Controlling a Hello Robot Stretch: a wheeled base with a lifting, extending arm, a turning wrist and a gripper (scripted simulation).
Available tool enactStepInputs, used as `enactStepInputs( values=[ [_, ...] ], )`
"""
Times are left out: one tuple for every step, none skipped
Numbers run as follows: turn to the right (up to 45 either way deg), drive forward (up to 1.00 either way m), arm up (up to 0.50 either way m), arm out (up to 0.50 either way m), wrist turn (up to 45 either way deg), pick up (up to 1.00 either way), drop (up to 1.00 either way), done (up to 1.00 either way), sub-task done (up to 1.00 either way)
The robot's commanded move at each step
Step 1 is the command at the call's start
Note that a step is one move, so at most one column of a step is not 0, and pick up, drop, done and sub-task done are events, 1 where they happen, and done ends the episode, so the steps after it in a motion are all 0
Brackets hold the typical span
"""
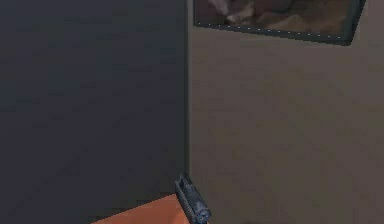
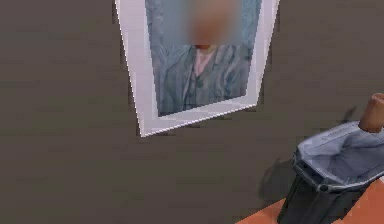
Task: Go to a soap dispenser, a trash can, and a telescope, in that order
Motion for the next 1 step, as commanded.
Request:
enactStepInputs(
  values=[
    [0.0,0.0,0.0,0.0,0.0,0.0,0.0,1.0,0.0]
  ],
)
